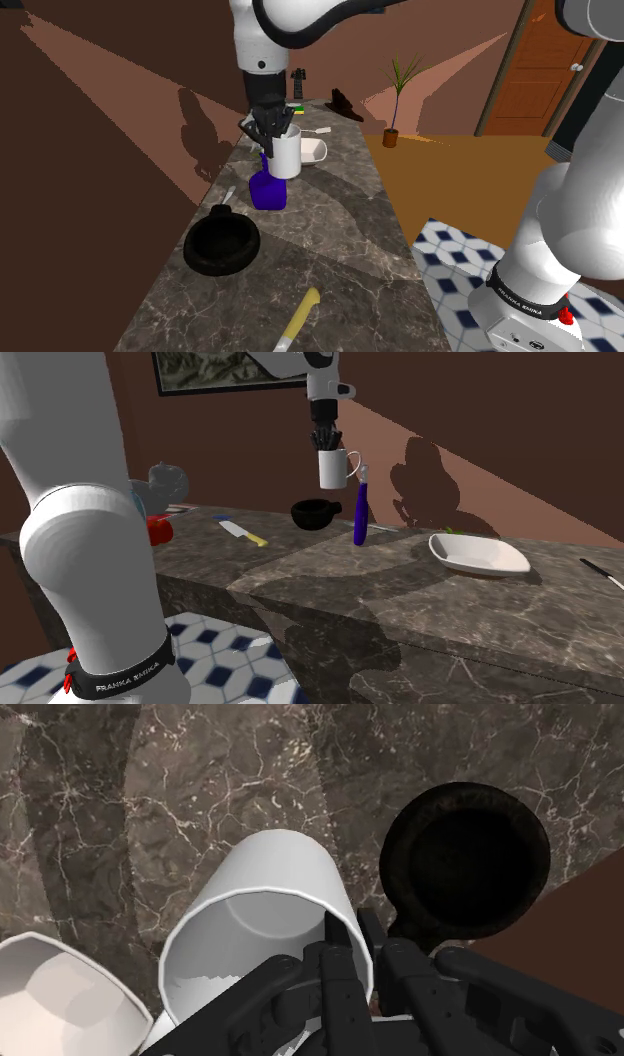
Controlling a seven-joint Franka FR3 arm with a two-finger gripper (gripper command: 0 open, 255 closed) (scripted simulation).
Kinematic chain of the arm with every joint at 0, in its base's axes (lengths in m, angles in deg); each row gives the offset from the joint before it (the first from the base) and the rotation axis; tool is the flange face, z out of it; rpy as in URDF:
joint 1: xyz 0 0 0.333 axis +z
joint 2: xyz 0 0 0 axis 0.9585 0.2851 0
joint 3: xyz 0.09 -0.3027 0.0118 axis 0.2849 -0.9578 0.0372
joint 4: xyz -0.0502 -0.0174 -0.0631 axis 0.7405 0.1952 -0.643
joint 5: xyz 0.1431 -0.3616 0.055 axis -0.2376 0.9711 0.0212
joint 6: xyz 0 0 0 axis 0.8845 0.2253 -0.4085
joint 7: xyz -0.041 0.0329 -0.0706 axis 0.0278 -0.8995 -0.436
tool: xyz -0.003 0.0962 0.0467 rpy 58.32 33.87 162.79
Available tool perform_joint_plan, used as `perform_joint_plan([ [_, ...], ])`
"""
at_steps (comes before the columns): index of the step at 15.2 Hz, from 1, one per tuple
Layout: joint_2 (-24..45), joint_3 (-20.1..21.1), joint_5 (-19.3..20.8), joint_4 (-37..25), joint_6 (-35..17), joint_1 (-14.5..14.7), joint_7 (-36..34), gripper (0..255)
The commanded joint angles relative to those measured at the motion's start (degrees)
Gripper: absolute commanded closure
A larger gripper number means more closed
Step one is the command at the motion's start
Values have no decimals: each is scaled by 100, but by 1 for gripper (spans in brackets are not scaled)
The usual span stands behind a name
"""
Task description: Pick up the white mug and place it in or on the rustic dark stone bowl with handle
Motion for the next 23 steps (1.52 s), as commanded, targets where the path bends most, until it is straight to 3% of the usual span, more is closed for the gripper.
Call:
perform_joint_plan([
  [1, 358, 115, 117, -437, 107, 121, -261, 255],
  [7, 1659, 340, 589, -2176, 661, 642, -950, 255],
  [11, 2769, 371, 960, -3843, 1286, 1182, -1292, 255],
  [23, 2618, 353, 929, -2675, 275, 1040, -1369, 255],
])
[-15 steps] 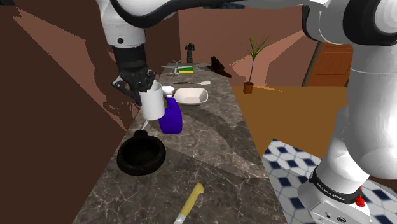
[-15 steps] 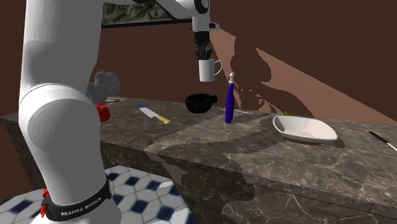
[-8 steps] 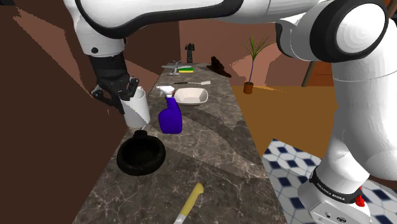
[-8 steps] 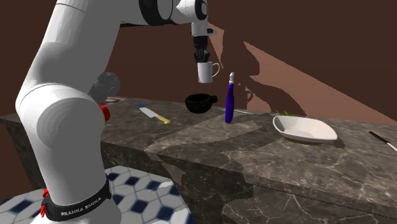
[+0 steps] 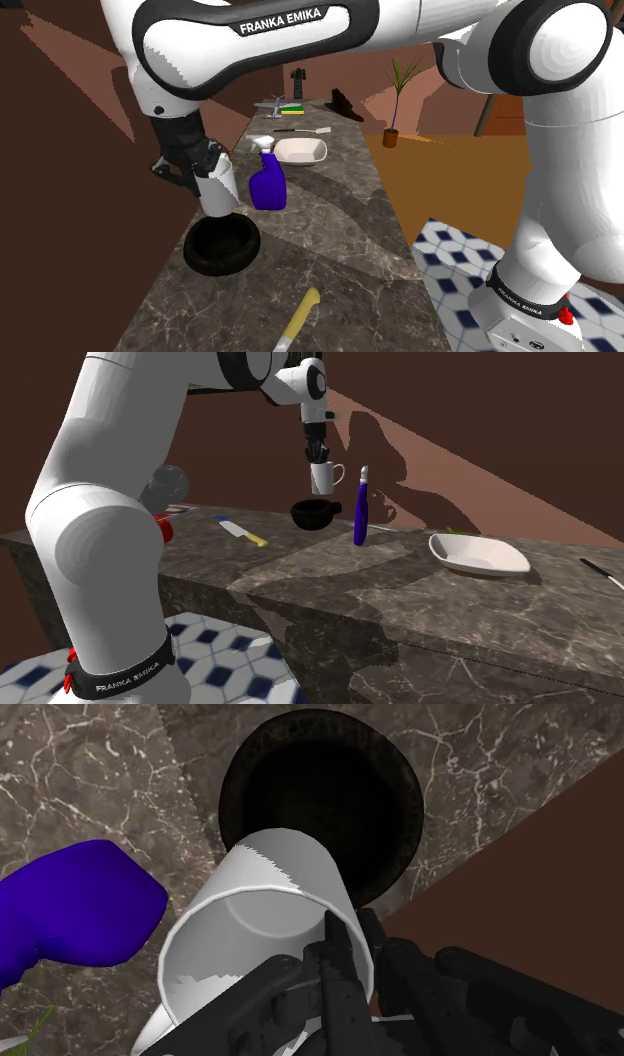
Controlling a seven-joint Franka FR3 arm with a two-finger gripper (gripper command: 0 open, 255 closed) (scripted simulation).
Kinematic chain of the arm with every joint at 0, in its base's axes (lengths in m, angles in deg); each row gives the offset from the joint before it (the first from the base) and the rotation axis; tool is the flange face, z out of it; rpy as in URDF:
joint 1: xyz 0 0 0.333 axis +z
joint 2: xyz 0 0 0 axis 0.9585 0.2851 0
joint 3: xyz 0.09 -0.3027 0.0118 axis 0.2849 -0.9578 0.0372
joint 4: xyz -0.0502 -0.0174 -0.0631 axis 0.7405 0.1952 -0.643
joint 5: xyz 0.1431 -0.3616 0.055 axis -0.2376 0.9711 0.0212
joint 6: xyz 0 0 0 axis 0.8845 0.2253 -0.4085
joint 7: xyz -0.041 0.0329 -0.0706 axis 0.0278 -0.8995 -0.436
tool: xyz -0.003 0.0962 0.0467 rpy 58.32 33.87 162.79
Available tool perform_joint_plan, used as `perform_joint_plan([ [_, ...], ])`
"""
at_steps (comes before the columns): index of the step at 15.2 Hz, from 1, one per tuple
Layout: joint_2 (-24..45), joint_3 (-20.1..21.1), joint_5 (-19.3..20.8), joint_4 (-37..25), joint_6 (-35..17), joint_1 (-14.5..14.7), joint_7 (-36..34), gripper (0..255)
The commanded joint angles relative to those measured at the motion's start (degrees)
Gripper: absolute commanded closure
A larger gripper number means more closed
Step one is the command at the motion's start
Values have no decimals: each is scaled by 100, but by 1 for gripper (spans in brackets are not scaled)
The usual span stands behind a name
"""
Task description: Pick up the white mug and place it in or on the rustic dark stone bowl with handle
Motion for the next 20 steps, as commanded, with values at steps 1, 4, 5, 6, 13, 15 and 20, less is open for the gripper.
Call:
perform_joint_plan([
  [1, -22, -1, 0, 197, -175, -20, -20, 255],
  [4, -12, -9, 12, 413, -399, -38, -42, 255],
  [5, -5, -12, 17, 481, -472, -43, -50, 255],
  [6, 1, -14, 22, 536, -532, -47, -56, 255],
  [13, 1, -14, 22, 536, -532, -47, -56, 255],
  [15, 1, -14, 21, 536, -532, -47, -56, 0],
  [20, -23, -5, 8, 379, -354, -33, -42, 0],
])
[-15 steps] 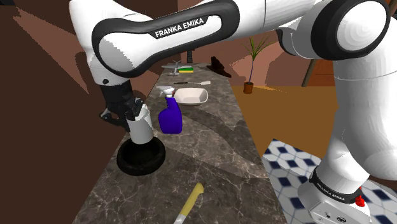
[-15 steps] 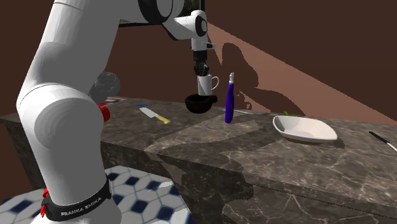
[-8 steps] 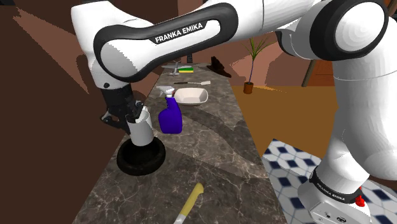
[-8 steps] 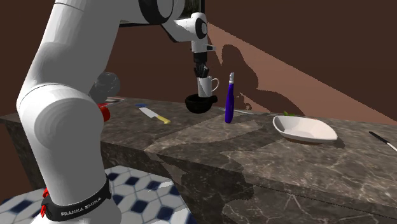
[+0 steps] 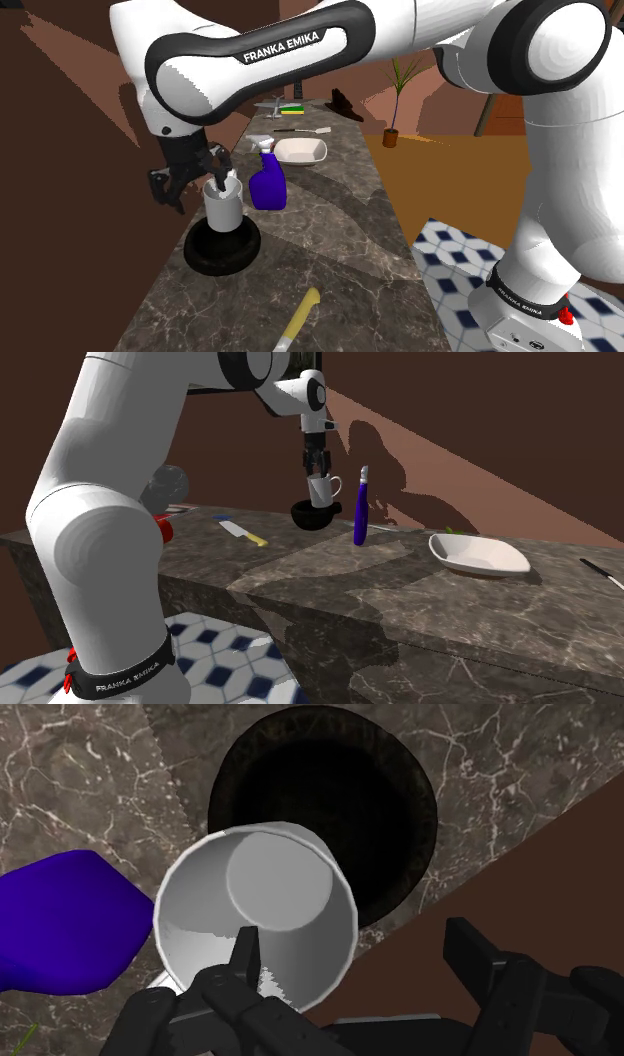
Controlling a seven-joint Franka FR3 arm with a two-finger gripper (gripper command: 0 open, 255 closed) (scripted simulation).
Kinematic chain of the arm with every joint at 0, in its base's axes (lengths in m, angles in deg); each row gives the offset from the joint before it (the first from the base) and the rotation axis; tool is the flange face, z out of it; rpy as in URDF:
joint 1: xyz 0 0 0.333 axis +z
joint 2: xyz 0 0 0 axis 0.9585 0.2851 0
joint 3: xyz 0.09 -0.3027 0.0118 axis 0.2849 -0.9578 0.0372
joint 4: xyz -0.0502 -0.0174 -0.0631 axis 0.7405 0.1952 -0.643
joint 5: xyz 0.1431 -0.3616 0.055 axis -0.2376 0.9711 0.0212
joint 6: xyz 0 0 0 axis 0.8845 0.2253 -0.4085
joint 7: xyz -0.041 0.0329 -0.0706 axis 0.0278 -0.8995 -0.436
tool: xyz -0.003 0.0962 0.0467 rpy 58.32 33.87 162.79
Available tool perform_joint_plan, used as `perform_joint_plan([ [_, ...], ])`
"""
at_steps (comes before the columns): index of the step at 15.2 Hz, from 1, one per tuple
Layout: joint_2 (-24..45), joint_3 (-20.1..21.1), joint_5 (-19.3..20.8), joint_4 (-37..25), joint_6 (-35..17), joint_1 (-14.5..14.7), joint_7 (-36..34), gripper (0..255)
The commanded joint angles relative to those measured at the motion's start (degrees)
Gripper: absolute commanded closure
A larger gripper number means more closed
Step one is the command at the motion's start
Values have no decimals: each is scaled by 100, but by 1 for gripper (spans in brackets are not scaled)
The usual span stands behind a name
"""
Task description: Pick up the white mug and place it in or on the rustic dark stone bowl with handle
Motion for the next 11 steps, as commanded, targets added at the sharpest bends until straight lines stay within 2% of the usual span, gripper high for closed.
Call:
perform_joint_plan([
  [1, -29, 14, -18, -258, 284, 27, 20, 0],
  [3, -32, 25, -28, -599, 625, 67, 41, 0],
  [11, -33, 25, -28, -598, 624, 67, 41, 0],
])
